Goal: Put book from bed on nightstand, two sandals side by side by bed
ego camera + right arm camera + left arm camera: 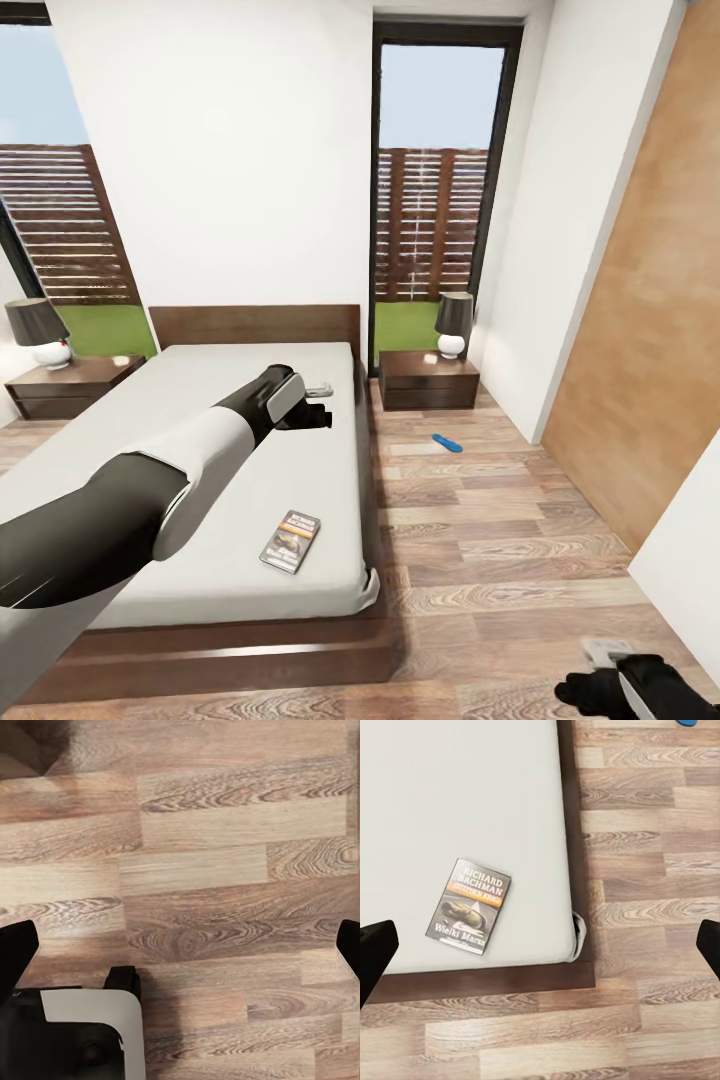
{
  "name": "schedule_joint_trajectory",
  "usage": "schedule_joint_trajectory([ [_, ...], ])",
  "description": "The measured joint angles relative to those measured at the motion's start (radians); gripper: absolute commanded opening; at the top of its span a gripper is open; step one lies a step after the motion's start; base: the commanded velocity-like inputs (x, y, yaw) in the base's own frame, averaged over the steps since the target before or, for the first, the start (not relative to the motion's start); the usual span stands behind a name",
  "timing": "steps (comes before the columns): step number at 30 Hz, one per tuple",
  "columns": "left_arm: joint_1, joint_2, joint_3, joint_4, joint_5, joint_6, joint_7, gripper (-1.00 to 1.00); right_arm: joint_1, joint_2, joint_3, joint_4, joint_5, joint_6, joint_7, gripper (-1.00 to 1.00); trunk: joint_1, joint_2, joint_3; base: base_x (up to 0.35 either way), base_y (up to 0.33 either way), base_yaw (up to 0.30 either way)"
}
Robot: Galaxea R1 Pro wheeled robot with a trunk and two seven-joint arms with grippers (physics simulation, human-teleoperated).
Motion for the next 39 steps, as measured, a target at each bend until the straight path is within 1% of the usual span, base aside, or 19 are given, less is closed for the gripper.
schedule_joint_trajectory([
  [4, 0.0, 0.0, 0.0, 0.002, 0.0, 0.0, -0.001, 1.0, -0.045, 0.0, 0.0, -0.019, 0.0, 0.04, 0.0, 1.0, 0.0, 0.0, 0.0, 0.0, 0.0, 0.002],
  [6, 0.0, 0.0, 0.0, 0.004, 0.0, 0.0, -0.001, 1.0, -0.056, 0.0, 0.0, -0.021, 0.0, 0.046, 0.001, 1.0, 0.0, 0.0, 0.0, 0.0, 0.0, 0.001],
  [8, 0.0, 0.0, 0.0, 0.012, -0.001, -0.001, -0.004, 1.0, -0.086, 0.0, 0.0, -0.026, 0.0, 0.058, 0.001, 1.0, 0.008, -0.014, -0.006, 0.0, 0.0, 0.0],
  [9, 0.0, 0.0, 0.0, 0.012, -0.001, -0.001, -0.004, 1.0, -0.086, 0.0, 0.0, -0.026, 0.001, 0.058, 0.001, 1.0, 0.011, -0.021, -0.01, 0.0, 0.0, 0.0],
  [11, 0.0, 0.0, 0.0, 0.014, -0.001, -0.001, -0.005, 1.0, -0.106, 0.0, 0.0, -0.028, 0.001, 0.065, 0.001, 1.0, 0.019, -0.035, -0.016, 0.0, 0.0, 0.0],
  [14, 0.0, 0.0, -0.001, 0.014, -0.001, -0.001, -0.009, 1.0, -0.15, 0.0, 0.0, -0.031, 0.001, 0.083, 0.0, 1.0, 0.031, -0.056, -0.025, 0.0, 0.0, 0.0],
  [16, 0.0, 0.0, -0.001, 0.012, -0.001, -0.001, -0.012, 1.0, -0.173, 0.0, 0.0, -0.032, 0.001, 0.093, 0.0, 1.0, 0.031, -0.056, -0.025, 0.0, 0.0, 0.0],
  [17, 0.0, 0.0, 0.0, 0.006, -0.002, 0.0, -0.022, 1.0, -0.216, 0.0, 0.0, -0.033, 0.0, 0.12, 0.0, 1.0, 0.031, -0.056, -0.025, 0.0, 0.0, 0.0],
  [22, 0.0, 0.0, -0.001, -0.002, -0.001, 0.001, -0.027, 1.0, -0.272, 0.0, 0.0, -0.034, 0.001, 0.162, 0.0, 1.0, 0.031, -0.056, -0.025, 0.0, 0.0, 0.0],
  [26, 0.0, 0.0, -0.001, -0.006, -0.001, 0.001, -0.029, 1.0, -0.296, 0.0, 0.0, -0.034, 0.001, 0.181, 0.002, 1.0, 0.031, -0.056, -0.025, 0.0, 0.0, 0.0],
  [30, 0.0, 0.0, -0.002, -0.007, -0.001, 0.001, -0.03, 1.0, -0.306, 0.001, 0.001, -0.034, 0.001, 0.187, 0.003, 1.0, 0.031, -0.056, -0.025, 0.0, 0.0, 0.0],
  [31, 0.001, 0.0, 0.0, -0.002, 0.001, 0.0, -0.025, 1.0, -0.311, 0.0, 0.006, -0.036, -0.004, 0.187, 0.0, 1.0, 0.031, -0.056, -0.025, 0.0, 0.0, 0.0],
  [38, 0.002, 0.0, 0.0, 0.035, 0.002, 0.0, -0.026, 1.0, -0.31, 0.0, 0.009, -0.036, -0.004, 0.187, -0.001, 1.0, 0.031, -0.056, -0.025, 0.0, 0.0, 0.0],
  [39, 0.003, 0.003, 0.001, 0.04, 0.002, 0.0, -0.027, 1.0, -0.31, -0.001, 0.009, -0.034, -0.004, 0.187, -0.002, 1.0, 0.031, -0.056, -0.025, 0.0, 0.0, 0.0],
])
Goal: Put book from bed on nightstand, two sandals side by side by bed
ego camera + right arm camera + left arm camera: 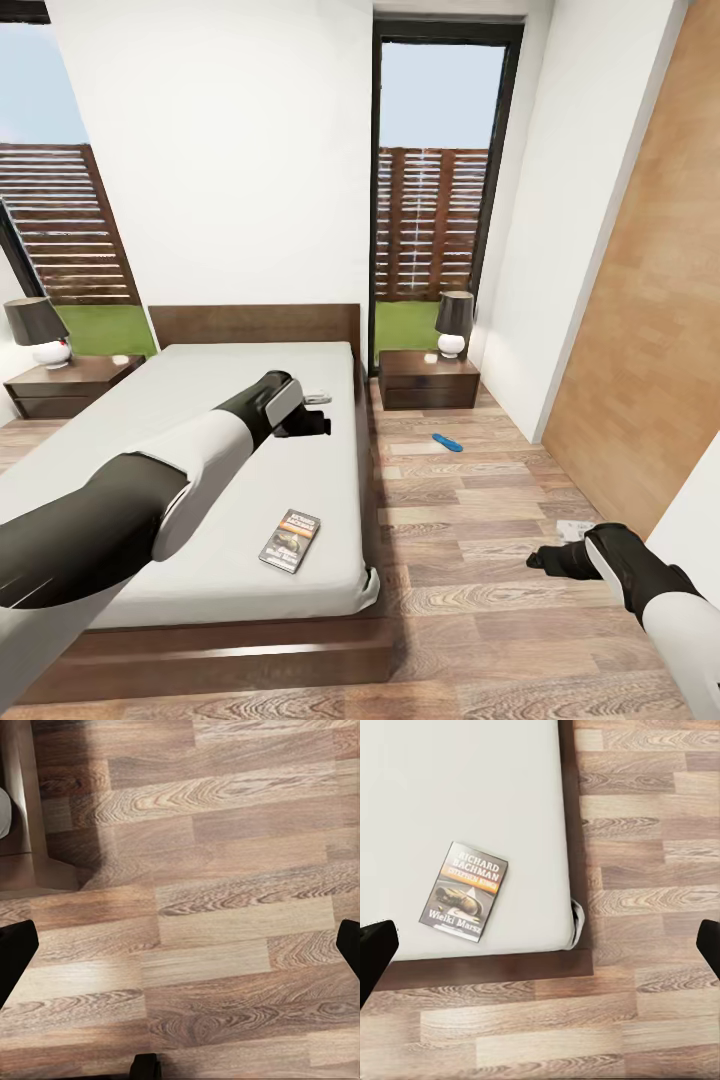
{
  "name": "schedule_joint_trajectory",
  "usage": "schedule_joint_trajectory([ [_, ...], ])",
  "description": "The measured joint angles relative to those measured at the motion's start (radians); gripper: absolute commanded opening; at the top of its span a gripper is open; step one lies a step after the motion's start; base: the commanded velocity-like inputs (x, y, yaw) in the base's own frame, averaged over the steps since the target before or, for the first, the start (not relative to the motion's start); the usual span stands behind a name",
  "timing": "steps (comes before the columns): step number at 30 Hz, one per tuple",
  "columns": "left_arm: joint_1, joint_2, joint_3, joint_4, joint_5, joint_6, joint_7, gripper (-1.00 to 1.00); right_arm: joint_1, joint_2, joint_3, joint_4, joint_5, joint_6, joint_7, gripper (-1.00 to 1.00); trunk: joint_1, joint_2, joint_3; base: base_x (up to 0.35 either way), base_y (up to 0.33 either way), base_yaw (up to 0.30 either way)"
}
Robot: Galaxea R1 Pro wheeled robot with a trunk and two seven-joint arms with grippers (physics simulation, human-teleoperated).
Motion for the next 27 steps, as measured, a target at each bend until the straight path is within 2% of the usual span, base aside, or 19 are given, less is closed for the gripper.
schedule_joint_trajectory([
  [6, 0.002, 0.029, 0.004, 0.006, 0.003, -0.003, -0.002, 1.0, 0.003, 0.0, -0.001, 0.008, -0.001, -0.001, -0.001, 1.0, 0.0, 0.0, 0.0, 0.0, 0.0, 0.0],
  [27, 0.002, 0.041, 0.003, -0.019, 0.004, -0.003, -0.003, 1.0, 0.004, 0.0, -0.003, 0.011, -0.001, 0.0, -0.001, 1.0, 0.0, 0.0, 0.0, 0.0, 0.011, 0.0],
])
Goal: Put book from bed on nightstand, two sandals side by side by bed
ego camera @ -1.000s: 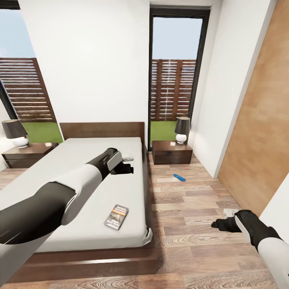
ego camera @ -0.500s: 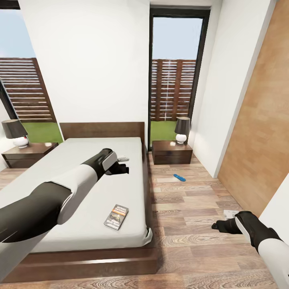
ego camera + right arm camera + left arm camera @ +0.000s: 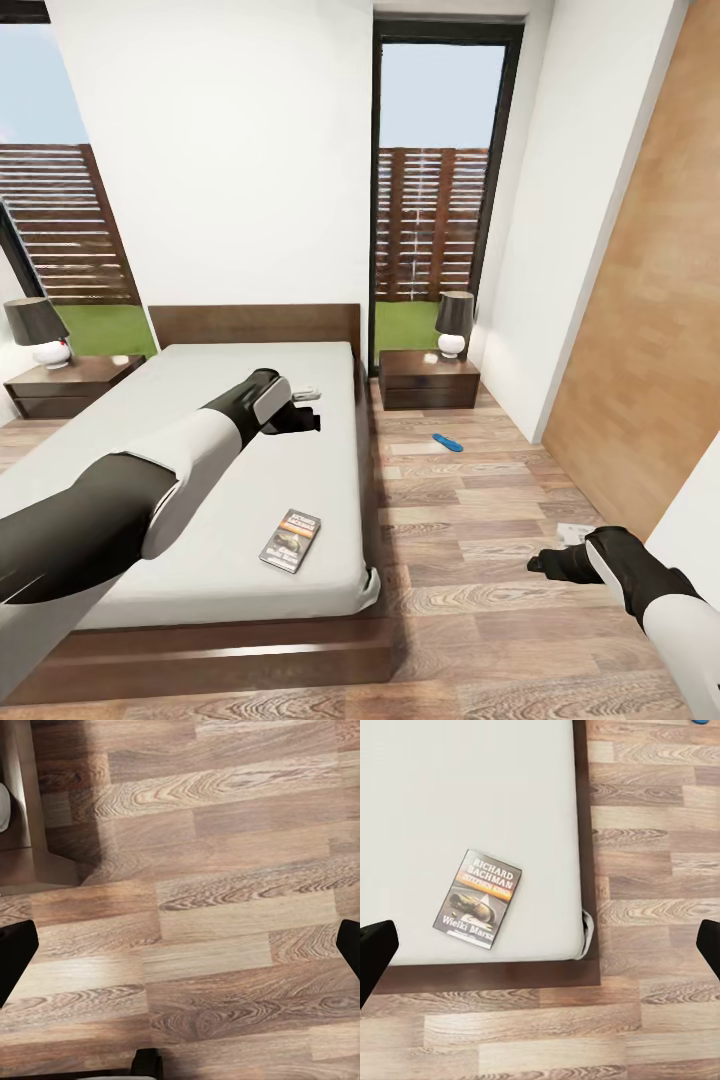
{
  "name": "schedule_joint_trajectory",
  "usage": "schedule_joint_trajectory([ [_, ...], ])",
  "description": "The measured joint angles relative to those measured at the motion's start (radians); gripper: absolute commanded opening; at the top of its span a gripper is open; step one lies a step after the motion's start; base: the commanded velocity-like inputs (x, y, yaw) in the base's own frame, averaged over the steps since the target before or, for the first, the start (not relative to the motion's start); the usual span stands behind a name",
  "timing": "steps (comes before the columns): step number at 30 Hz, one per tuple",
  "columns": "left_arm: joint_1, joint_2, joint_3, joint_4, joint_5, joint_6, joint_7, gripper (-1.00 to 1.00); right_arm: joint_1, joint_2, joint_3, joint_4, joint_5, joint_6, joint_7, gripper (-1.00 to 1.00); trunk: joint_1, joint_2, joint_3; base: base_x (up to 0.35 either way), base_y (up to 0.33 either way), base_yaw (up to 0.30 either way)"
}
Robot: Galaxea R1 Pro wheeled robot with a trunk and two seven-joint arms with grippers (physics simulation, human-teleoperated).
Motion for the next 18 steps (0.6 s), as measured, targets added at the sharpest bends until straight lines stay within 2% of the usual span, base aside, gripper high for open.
schedule_joint_trajectory([
  [7, 0.0, 0.0, -0.001, 0.002, -0.001, 0.0, 0.001, 1.0, 0.0, 0.0, 0.0, 0.0, 0.0, 0.0, 0.0, 1.0, 0.0, 0.0, 0.0, 0.0, 0.207, 0.011],
  [14, 0.0, 0.0, -0.002, 0.004, -0.001, 0.0, 0.002, 1.0, 0.0, 0.0, -0.001, 0.0, 0.0, 0.0, 0.0, 1.0, 0.0, 0.0, 0.0, 0.0, 0.253, 0.123],
  [18, 0.0, 0.0, -0.001, 0.005, -0.002, 0.0, 0.003, 1.0, 0.0, 0.0, -0.001, -0.001, 0.0, -0.001, -0.001, 1.0, 0.0, 0.0, 0.0, 0.0, 0.128, 0.078],
])
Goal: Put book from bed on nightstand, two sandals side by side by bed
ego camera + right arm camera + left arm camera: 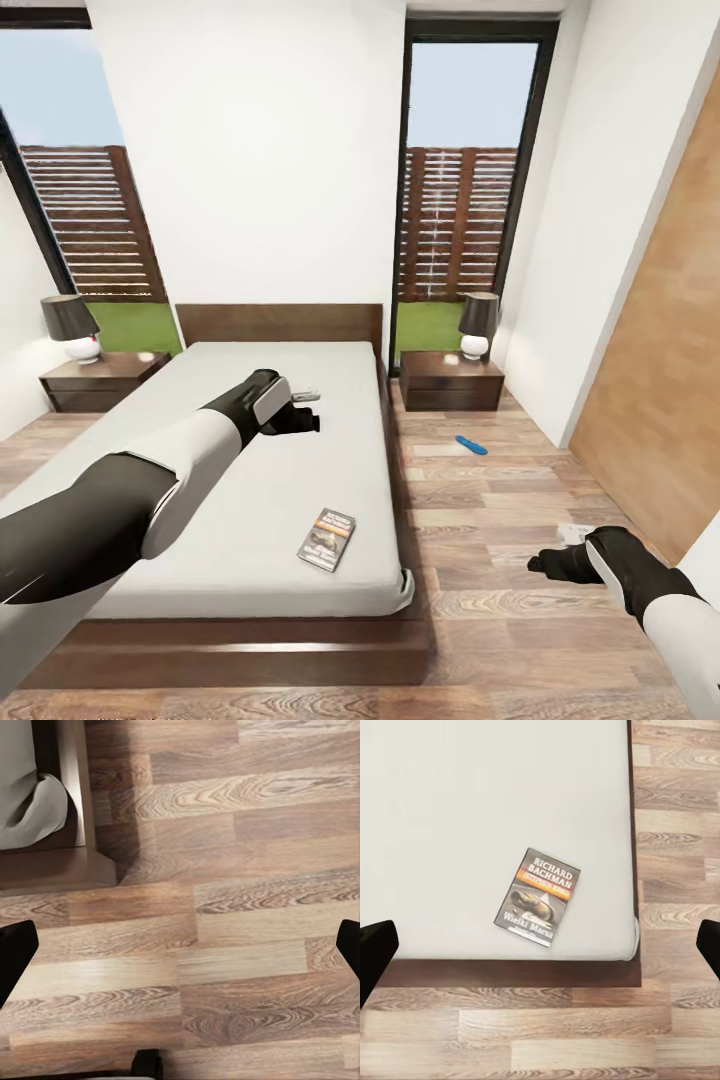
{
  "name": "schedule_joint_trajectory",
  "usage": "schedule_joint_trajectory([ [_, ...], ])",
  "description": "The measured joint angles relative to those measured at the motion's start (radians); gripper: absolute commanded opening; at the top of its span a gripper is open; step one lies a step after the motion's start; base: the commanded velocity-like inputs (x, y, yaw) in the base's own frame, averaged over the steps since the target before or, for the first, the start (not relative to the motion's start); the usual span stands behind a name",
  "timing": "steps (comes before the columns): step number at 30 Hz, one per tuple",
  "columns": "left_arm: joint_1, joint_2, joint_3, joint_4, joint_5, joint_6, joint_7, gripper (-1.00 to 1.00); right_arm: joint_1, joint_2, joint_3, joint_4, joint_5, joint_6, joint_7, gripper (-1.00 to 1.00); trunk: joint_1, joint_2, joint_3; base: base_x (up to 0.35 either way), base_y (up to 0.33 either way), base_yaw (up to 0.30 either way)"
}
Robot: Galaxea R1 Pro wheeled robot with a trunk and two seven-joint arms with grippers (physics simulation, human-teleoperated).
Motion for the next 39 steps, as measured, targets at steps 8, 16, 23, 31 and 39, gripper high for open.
schedule_joint_trajectory([
  [8, 0.0, 0.0, 0.0, 0.001, -0.001, 0.0, 0.002, 1.0, 0.0, 0.0, 0.0, 0.0, 0.001, 0.0, -0.001, 1.0, 0.0, 0.0, 0.0, 0.0, 0.048, 0.029],
  [16, 0.0, 0.0, 0.0, 0.002, -0.002, 0.0, 0.003, 1.0, 0.0, 0.0, 0.0, 0.0, 0.001, 0.0, -0.001, 1.0, 0.0, 0.0, 0.0, 0.0, 0.012, 0.008],
  [23, 0.0, 0.0, 0.0, 0.002, -0.002, 0.0, 0.002, 1.0, 0.0, 0.0, 0.0, 0.0, 0.0, 0.0, -0.001, 1.0, 0.0, 0.0, 0.0, 0.0, 0.004, 0.002],
  [31, 0.0, 0.0, 0.0, 0.002, -0.002, 0.0, 0.003, 1.0, 0.0, 0.0, -0.001, 0.0, 0.001, 0.0, -0.001, 1.0, 0.0, 0.0, 0.0, 0.0, 0.001, 0.0],
  [39, 0.0, 0.0, 0.0, 0.004, -0.002, 0.0, 0.004, 1.0, 0.0, 0.0, -0.001, 0.0, 0.0, 0.001, -0.001, 1.0, 0.027, -0.049, -0.022, 0.0, 0.0, 0.0],
])
